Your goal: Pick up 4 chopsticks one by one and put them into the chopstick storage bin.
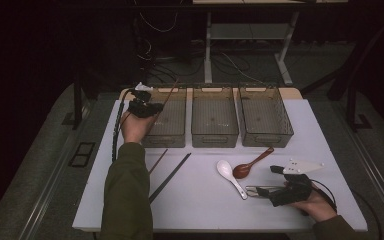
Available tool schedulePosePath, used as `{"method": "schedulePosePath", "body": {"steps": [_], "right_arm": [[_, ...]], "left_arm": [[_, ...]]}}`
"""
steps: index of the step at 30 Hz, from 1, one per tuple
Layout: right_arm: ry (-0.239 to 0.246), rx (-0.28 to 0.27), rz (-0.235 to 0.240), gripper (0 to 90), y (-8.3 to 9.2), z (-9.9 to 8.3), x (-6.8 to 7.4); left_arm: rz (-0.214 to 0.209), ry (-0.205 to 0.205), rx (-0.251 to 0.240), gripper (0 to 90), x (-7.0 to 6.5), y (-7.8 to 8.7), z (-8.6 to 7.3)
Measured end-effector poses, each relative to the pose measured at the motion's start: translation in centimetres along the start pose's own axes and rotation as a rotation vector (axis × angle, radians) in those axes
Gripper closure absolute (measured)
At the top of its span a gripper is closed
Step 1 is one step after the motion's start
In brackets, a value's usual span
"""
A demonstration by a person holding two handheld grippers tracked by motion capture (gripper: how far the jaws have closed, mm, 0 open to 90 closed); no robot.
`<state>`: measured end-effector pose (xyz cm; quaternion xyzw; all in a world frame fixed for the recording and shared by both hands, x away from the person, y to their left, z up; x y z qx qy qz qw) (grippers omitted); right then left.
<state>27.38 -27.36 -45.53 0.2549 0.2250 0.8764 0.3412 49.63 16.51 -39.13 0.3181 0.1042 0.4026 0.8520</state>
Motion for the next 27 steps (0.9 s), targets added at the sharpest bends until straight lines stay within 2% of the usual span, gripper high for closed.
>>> {"method": "schedulePosePath", "body": {"steps": [2, 4, 5, 6, 7, 12, 21, 27], "right_arm": [[0.0, -0.001, 0.0, 2.9, 0.0, 0.0, 0.0], [0.0, -0.001, -0.001, 2.9, 0.0, 0.0, 0.0], [0.001, -0.001, -0.001, 2.9, 0.0, 0.0, 0.0], [0.0, -0.001, -0.001, 3.0, 0.0, 0.0, 0.0], [-0.001, 0.0, -0.001, 3.0, 0.0, 0.0, 0.0], [-0.001, 0.0, -0.001, 2.9, 0.0, 0.0, 0.0], [-0.002, 0.0, -0.003, 3.0, 0.0, 0.0, 0.0], [0.0, -0.002, -0.003, 3.0, 0.0, 0.0, 0.0]], "left_arm": [[0.005, -0.002, 0.016, 84.2, 0.0, -0.2, -0.3], [-0.01, 0.008, 0.027, 83.8, 0.0, -0.3, -0.5], [0.008, -0.004, 0.031, 82.7, 0.0, -0.4, -0.5], [0.015, -0.01, 0.03, 73.8, 0.0, -0.4, -0.4], [0.016, -0.012, 0.023, 69.2, -0.1, -0.4, -0.3], [0.029, -0.026, 0.0, 55.1, -0.2, 0.0, 0.0], [-0.026, -0.041, -0.027, 41.7, -0.8, 1.0, 0.5], [-0.059, -0.055, -0.027, 34.6, -1.4, 2.1, 0.8]]}}
Point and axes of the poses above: each handheld gripper's, and its own axes: y roughly backward along the jaws, z roughly out of its top, x roughly to its left, the point moved 2 cm from there along -y, roughly forward along the jaws, and after that the axes turned 12 degrees about -y, right-handed, at the moved point
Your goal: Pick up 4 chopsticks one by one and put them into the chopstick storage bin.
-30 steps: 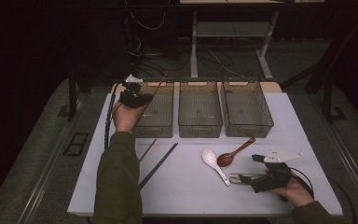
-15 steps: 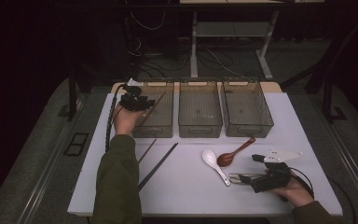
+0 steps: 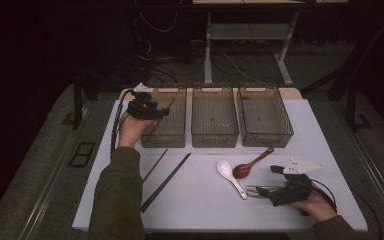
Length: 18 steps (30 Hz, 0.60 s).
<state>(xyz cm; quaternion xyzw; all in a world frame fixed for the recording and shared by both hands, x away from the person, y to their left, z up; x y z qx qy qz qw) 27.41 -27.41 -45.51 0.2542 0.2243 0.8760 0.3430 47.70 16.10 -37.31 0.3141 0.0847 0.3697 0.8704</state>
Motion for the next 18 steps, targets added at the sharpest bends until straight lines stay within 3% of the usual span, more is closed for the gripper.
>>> {"method": "schedulePosePath", "body": {"steps": [2, 18], "right_arm": [[-0.002, 0.001, 0.0, 3.0, 0.0, 0.0, 0.0], [-0.002, -0.001, 0.0, 3.0, 0.0, 0.0, 0.0]], "left_arm": [[0.011, -0.02, -0.003, 31.9, -0.3, 0.4, 0.0], [-0.014, -0.015, -0.006, 19.9, -2.8, 3.2, -0.2]]}}
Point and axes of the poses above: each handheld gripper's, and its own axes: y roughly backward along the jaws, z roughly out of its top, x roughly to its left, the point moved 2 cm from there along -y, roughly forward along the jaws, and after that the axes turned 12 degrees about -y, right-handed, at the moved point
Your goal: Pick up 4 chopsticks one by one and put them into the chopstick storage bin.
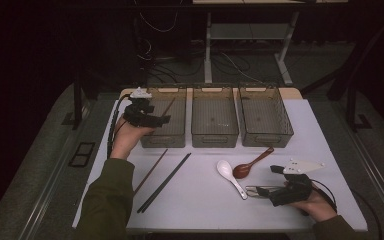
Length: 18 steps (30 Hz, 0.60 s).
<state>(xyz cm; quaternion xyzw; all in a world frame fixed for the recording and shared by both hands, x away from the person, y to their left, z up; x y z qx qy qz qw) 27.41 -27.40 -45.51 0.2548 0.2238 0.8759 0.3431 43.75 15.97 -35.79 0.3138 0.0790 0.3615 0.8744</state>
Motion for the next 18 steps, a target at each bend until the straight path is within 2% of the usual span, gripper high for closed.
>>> {"method": "schedulePosePath", "body": {"steps": [4, 13, 18], "right_arm": [[0.001, -0.001, 0.0, 2.9, 0.0, 0.0, 0.0], [-0.001, 0.001, -0.003, 2.9, 0.0, 0.0, 0.0], [-0.002, 0.001, -0.003, 3.0, 0.0, 0.0, 0.0]], "left_arm": [[-0.004, -0.02, 0.01, 18.5, -1.0, 0.9, -0.3], [0.012, -0.029, -0.023, 16.2, -2.8, 2.8, -1.2], [0.027, -0.037, -0.034, 15.0, -3.7, 3.6, -2.3]]}}
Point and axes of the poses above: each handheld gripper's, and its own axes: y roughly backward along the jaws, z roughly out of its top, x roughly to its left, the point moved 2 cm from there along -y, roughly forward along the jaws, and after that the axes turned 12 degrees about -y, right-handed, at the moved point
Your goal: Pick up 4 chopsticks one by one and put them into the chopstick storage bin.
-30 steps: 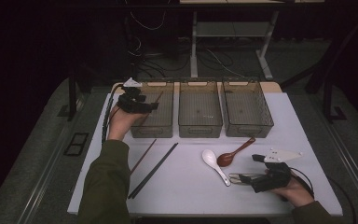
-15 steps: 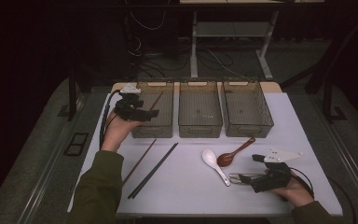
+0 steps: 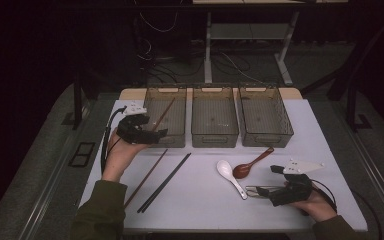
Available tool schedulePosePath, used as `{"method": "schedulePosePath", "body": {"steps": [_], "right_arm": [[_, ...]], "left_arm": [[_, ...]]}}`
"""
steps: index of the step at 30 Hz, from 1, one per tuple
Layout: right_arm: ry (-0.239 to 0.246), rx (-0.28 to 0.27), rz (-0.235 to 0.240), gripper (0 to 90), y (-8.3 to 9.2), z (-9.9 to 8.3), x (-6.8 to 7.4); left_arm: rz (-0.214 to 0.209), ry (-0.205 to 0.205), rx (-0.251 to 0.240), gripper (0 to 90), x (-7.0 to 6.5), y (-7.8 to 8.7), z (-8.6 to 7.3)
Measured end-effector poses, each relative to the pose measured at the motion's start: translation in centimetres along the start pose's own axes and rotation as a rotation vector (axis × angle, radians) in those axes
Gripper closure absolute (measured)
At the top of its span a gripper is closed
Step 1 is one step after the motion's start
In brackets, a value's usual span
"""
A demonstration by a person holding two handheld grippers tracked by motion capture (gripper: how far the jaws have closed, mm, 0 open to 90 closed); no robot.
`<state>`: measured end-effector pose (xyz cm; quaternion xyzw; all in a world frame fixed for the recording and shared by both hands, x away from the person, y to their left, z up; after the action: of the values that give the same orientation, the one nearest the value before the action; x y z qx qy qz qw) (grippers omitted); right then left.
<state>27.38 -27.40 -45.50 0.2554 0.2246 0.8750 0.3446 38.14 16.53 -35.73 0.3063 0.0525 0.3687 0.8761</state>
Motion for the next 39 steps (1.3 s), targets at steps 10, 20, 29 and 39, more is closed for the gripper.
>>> {"method": "schedulePosePath", "body": {"steps": [10, 20, 29, 39], "right_arm": [[-0.01, -0.013, 0.001, 3.0, 0.0, 0.0, 0.2], [-0.002, -0.013, -0.008, 2.9, -0.3, -0.1, 0.4], [-0.001, -0.005, -0.023, 2.9, -0.3, -0.2, 0.5], [0.01, 0.001, -0.027, 2.9, -0.3, -0.2, 0.5]], "left_arm": [[0.01, 0.011, -0.03, 15.0, -2.1, 1.2, -2.5], [0.007, 0.022, -0.022, 15.4, -3.6, 1.8, -5.8], [0.001, 0.049, -0.009, 15.4, -4.4, 2.0, -8.0], [0.018, 0.074, 0.008, 19.7, -5.5, 2.3, -9.9]]}}
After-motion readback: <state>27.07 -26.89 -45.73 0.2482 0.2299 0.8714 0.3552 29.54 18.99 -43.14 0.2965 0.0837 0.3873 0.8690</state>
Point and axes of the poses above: each handheld gripper's, and its own axes: y roughly backward along the jaws, z roughly out of its top, x roughly to its left, the point moved 2 cm from there along -y, roughly forward along the jaws, and after that the axes turned 12 degrees about -y, right-handed, at the moved point
